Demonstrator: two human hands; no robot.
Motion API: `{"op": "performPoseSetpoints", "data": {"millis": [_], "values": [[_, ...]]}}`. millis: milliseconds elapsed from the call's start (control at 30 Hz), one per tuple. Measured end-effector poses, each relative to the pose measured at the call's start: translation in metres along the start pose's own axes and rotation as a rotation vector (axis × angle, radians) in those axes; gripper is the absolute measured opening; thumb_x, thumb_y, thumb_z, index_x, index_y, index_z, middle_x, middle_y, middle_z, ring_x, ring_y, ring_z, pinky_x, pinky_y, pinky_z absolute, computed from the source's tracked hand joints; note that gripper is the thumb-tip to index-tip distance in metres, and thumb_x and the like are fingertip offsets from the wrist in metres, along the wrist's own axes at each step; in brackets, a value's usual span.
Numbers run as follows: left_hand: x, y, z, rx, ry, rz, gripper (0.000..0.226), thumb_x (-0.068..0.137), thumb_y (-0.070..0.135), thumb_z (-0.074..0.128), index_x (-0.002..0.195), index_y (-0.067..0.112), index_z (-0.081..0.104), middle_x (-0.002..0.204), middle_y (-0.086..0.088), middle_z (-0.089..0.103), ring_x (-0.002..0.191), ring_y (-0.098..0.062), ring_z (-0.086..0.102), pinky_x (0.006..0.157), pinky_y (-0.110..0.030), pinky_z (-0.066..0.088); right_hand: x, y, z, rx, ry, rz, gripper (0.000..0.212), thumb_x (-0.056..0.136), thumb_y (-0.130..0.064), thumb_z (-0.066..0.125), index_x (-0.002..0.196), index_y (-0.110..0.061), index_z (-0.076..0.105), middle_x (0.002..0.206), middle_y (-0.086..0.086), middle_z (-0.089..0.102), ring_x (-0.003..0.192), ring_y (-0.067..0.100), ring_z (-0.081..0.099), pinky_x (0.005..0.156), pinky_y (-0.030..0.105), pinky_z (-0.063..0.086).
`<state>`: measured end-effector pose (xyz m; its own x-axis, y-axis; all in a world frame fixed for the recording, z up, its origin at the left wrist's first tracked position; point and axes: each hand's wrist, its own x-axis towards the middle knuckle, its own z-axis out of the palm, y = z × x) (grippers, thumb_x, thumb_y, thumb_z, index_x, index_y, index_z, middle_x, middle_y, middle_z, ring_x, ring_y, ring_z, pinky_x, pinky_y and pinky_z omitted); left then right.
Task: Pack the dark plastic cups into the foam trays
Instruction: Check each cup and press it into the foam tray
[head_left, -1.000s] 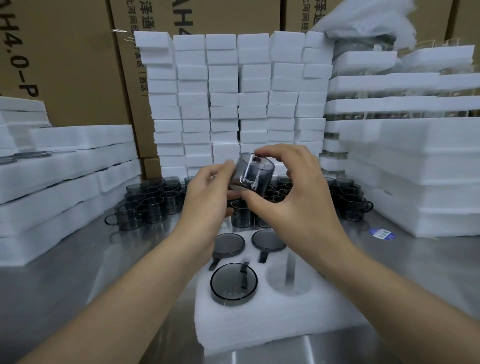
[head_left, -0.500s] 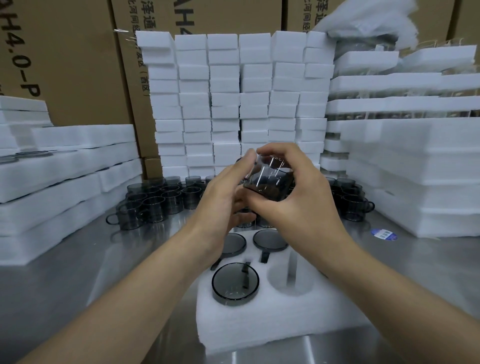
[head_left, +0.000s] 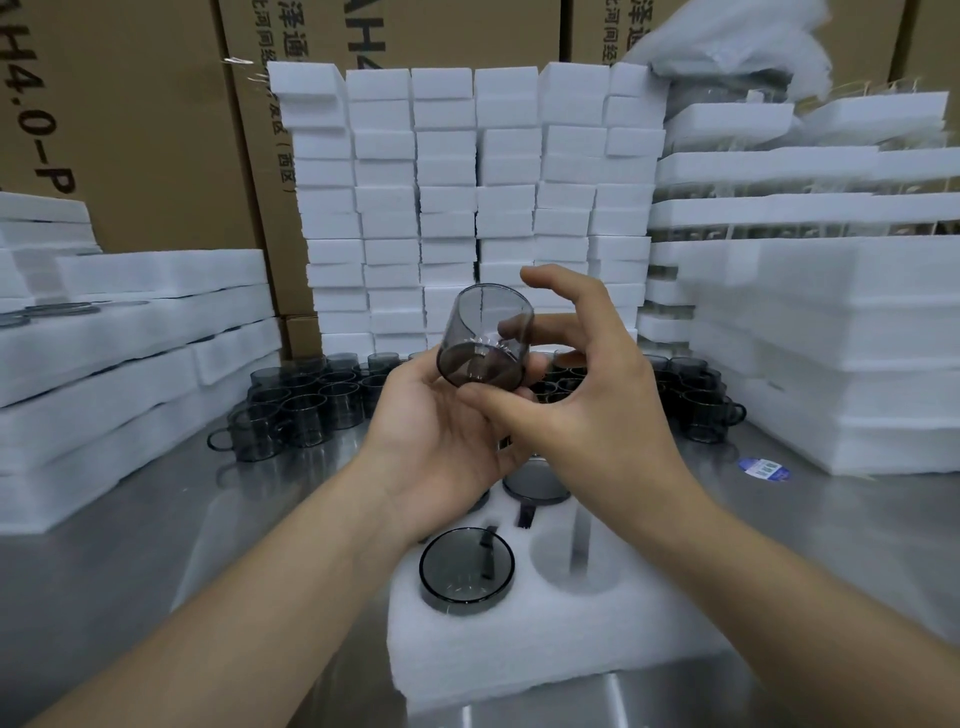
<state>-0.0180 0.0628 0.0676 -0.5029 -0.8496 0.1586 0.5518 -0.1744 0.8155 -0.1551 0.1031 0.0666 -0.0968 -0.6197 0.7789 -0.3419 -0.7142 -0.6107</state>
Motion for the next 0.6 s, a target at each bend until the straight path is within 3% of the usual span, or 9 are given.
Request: {"op": "performPoseSetpoints", "data": {"millis": [167,267,433,533,600], "values": [[0.001,0.003,0.000,0.143,0.192,0.004,0.030,0.099,0.035,0.054,0.103,0.016,0.076,0.106,-0.005,0.076,0.080,-0.018,0.068,0.079,-0.034,0.051,0.003,0.003,-0.005,-0.104,-0.015,-0.032,0.073,0.077,-0.027,0.093,0.140,-0.044,0.061,0.117,-0.014,0.070,0.116,0.005,0.065,0.095,0.015,0.048],[0.001,0.005,-0.003,0.285,0.307,0.092,0.038,0.102,0.053,0.056,0.099,0.022,0.078,0.094,-0.001,0.076,0.070,-0.013,0.069,0.077,-0.035,0.052,0.005,0.007,-0.005,-0.227,-0.024,-0.076,0.071,0.082,-0.016,0.088,0.144,-0.038,0.061,0.119,-0.011,0.064,0.122,0.008,0.056,0.103,0.015,0.040],[0.000,0.006,-0.005,0.562,0.215,0.152,0.044,0.094,0.063,0.068,0.115,0.028,0.082,0.108,0.004,0.079,0.089,-0.009,0.074,0.092,-0.039,0.053,0.005,0.010,-0.005,-0.301,-0.118,-0.076,0.072,0.082,-0.004,0.079,0.144,-0.037,0.061,0.124,-0.010,0.063,0.125,0.010,0.053,0.107,0.015,0.037],[-0.001,0.008,-0.005,0.619,0.175,0.161,0.035,0.087,0.059,0.076,0.106,0.031,0.084,0.105,0.004,0.079,0.089,-0.012,0.075,0.092,-0.039,0.054,0.008,0.005,-0.010,-0.128,-0.169,0.008,0.052,0.089,-0.024,0.079,0.137,-0.039,0.065,0.128,-0.014,0.065,0.130,0.003,0.054,0.110,0.022,0.042],[-0.001,0.012,-0.008,0.700,0.091,0.141,0.035,0.085,0.054,0.076,0.105,0.028,0.084,0.100,0.005,0.080,0.090,-0.017,0.077,0.089,-0.038,0.055,0.015,0.003,-0.015,0.058,-0.143,0.081,0.038,0.091,-0.034,0.067,0.129,-0.033,0.070,0.126,-0.008,0.069,0.125,0.001,0.060,0.102,0.020,0.047]]}}
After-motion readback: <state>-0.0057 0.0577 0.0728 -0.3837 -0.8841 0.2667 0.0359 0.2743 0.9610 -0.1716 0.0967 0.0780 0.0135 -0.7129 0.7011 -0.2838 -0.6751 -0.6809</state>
